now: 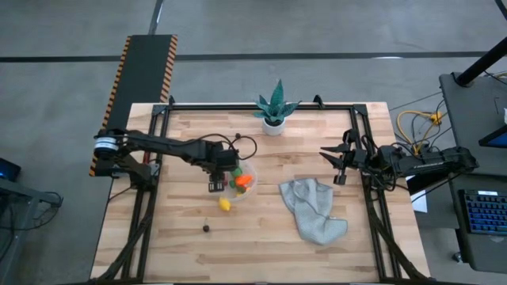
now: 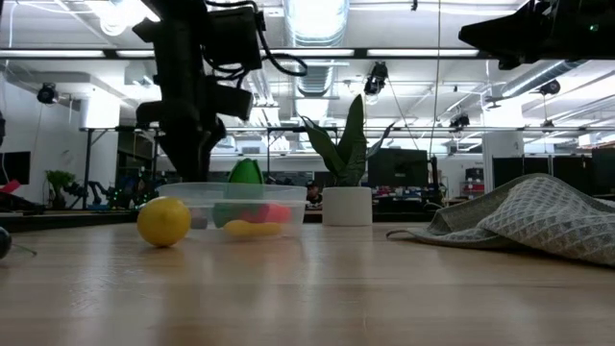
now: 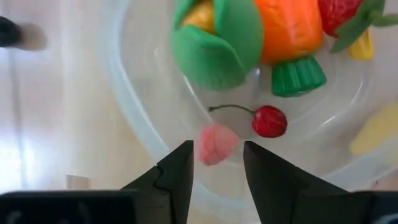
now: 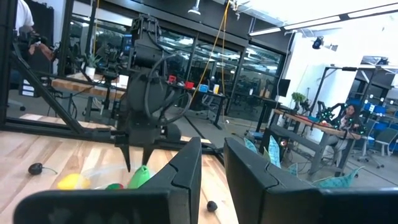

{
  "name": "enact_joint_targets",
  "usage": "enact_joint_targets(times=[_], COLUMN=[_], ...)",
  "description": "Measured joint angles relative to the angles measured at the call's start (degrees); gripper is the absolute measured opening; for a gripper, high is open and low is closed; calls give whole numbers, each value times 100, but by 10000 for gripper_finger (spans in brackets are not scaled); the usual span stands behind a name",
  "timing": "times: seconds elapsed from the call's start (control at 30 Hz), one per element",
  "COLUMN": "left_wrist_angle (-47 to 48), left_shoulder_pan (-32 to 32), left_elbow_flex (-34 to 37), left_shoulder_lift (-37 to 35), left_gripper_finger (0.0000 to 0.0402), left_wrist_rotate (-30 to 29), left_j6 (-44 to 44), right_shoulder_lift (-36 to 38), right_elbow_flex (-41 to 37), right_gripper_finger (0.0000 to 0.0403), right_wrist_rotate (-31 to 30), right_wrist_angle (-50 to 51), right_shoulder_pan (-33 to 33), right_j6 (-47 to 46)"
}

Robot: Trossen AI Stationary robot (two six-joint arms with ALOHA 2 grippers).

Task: Pick and placing Produce into tupperware
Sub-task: Put the black raspberry into the transparent bin

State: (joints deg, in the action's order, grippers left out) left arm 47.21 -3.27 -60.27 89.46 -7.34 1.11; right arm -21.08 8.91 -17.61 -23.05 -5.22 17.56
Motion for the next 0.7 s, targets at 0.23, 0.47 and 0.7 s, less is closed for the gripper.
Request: enact_joint_targets(times=[0.23, 0.47, 0.7], left_wrist_angle=[20, -1061, -2348], left_shoulder_pan=[-2, -109, -749], left_elbow_flex=[-59, -55, -55], left_shoulder_lift=[-493, -1069, -1267], left_gripper_finger=[125, 125, 126], left_wrist_rotate=[-768, -1875, -1770], left_j6=[-247, -1087, -2234], right_shoulder_lift=[-2, -2, -2], right_elbow_flex=[0, 0, 0], right_gripper_finger=[61, 61, 61], right_wrist_rotate=[7, 6, 7], right_wrist_angle=[0, 0, 0], right_shoulder_pan=[-2, 0, -2], right_j6=[-62, -63, -63])
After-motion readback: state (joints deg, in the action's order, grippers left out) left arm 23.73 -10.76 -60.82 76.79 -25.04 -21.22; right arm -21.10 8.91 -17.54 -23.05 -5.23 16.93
